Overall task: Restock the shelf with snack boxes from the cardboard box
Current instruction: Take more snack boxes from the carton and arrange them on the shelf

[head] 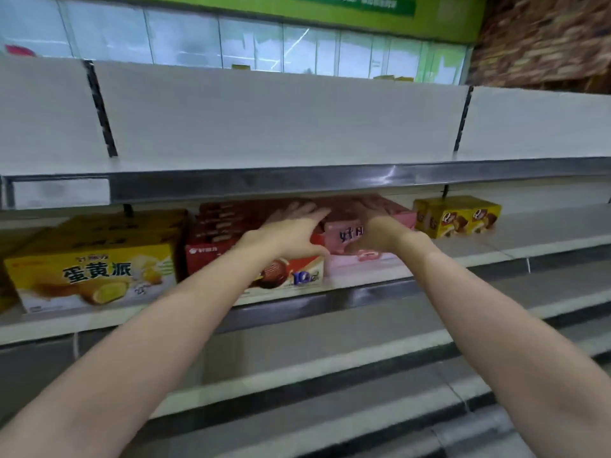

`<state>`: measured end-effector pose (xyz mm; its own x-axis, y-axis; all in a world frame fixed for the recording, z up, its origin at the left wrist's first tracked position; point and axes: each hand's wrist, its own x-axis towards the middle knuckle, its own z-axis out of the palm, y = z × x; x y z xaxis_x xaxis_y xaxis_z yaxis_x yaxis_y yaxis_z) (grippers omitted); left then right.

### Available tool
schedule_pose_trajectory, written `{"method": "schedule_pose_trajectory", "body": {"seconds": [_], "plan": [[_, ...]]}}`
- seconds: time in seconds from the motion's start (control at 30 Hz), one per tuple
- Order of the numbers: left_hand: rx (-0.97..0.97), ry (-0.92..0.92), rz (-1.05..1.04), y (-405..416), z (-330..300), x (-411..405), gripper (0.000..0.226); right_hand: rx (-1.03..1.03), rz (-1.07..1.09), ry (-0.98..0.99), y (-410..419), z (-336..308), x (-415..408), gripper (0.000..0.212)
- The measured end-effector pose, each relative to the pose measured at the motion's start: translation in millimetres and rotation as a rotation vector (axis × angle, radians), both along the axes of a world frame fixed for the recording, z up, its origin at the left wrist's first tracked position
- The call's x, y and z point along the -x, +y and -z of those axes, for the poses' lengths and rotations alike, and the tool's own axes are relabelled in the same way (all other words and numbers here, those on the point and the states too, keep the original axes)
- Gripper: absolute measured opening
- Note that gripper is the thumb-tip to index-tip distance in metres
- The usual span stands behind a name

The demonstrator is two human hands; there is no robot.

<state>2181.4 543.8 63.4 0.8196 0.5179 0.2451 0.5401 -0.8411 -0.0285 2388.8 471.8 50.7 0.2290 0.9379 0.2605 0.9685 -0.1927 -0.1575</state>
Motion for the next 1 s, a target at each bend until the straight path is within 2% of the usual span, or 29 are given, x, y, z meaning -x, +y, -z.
{"method": "schedule_pose_trajectory", "body": {"seconds": [0.2, 0.43, 0.63, 0.87, 1.0], "plan": [[0.100, 0.175, -0.160, -8.8, -5.1, -74.0, 0.116, 0.027, 0.008, -0.086, -3.5, 1.1, -61.7, 0.116], [0.084, 0.271, -0.344, 3.3, -2.1, -126.0, 0.112, 0.050, -0.074, -0.050, 20.6, 3.8, -117.5, 0.118], [0.141, 0.209, -0.386, 8.2, 10.5, -136.1, 0.113, 0.022, -0.130, -0.231, 30.7, 16.6, -125.5, 0.108], [0.183, 0.168, -0.453, 13.4, 9.8, -153.7, 0.119, 0.092, -0.210, -0.092, 37.6, 7.8, -148.2, 0.131], [0.205, 0.101, -0.430, 15.7, 8.8, -155.4, 0.128, 0.056, -0.262, -0.034, 36.0, 9.6, -153.1, 0.128]]}}
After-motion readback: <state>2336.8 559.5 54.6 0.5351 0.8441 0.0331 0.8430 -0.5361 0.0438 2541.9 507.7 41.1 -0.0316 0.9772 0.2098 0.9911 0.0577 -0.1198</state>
